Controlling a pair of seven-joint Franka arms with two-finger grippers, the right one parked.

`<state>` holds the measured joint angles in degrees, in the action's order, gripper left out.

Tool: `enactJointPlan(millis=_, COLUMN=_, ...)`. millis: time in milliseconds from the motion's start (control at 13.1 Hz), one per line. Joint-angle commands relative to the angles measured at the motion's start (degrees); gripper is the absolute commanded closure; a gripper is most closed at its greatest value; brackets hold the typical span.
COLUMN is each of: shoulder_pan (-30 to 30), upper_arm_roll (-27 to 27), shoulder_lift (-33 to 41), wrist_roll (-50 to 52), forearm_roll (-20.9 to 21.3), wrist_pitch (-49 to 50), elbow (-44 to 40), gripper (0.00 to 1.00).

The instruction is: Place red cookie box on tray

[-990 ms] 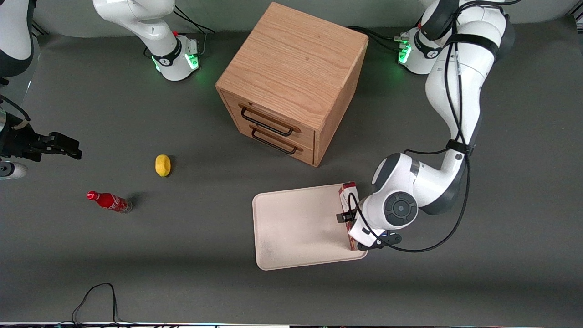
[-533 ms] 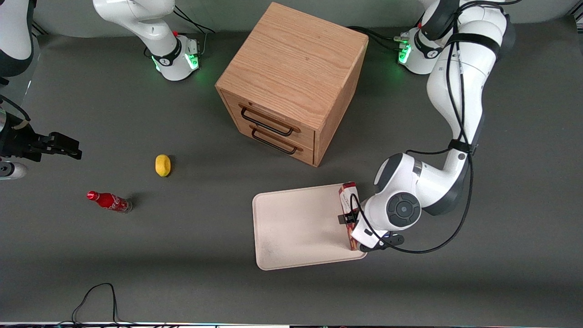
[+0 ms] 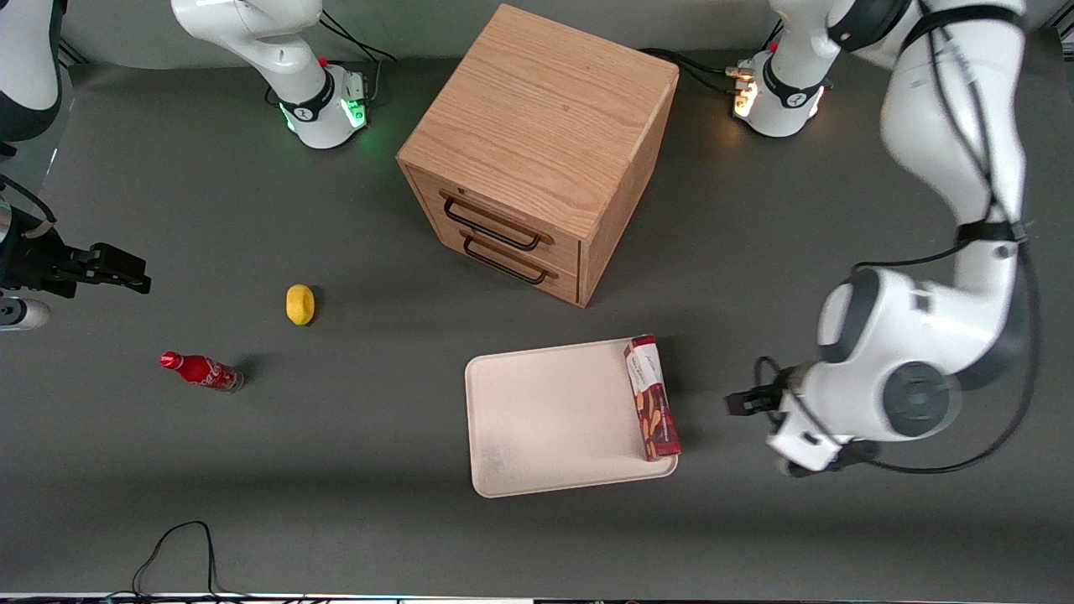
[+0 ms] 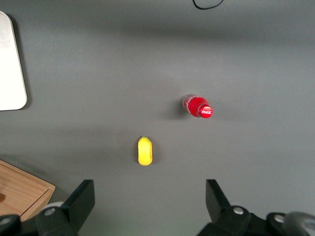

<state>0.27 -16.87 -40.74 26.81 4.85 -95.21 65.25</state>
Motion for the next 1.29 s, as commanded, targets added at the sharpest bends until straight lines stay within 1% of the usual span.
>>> enactJointPlan(millis=0, shoulder_pan=7.4, upper_arm_roll=-0.4, shoulder_lift=12.4, wrist_roll=-7.2, forearm_roll=-2.4, wrist_pitch=-0.4, elbow=14.5, gripper=0.01)
enactJointPlan(millis=152, shoulder_pan=11.5, upper_arm_roll=-0.3, shoulder_lift=18.6, wrist_roll=-10.1, forearm_roll=-2.4, wrist_pitch=-1.6, elbow=21.7, gripper=0.01)
enactJointPlan(millis=305, shoulder_pan=15.3, upper_arm_roll=-0.3, shoulder_lift=23.4, wrist_roll=-13.7, forearm_roll=-2.4, wrist_pitch=-2.3, elbow=27.5, gripper=0.0)
enactJointPlan(millis=609, shoulder_pan=16.7, upper_arm_roll=0.0, shoulder_lift=28.9, wrist_roll=-14.5, forearm_roll=-2.0, wrist_pitch=2.3, elbow=29.2, gripper=0.0)
enactJointPlan(millis=761, shoulder_pan=18.1, upper_arm_roll=0.0, shoulder_lift=33.0, wrist_roll=-15.0, forearm_roll=-2.0, wrist_pitch=2.3, elbow=32.0, gripper=0.0)
enactJointPlan(millis=914, shoulder_pan=18.2, upper_arm_roll=0.2, shoulder_lift=36.4, wrist_roll=-15.7, forearm_roll=-2.0, wrist_pitch=2.3, elbow=34.4, gripper=0.0)
enactJointPlan(millis=1218, shoulder_pan=19.4, upper_arm_roll=0.3, shoulder_lift=38.5, wrist_roll=-16.8, forearm_roll=-2.0, wrist_pitch=2.7, elbow=35.2, gripper=0.0)
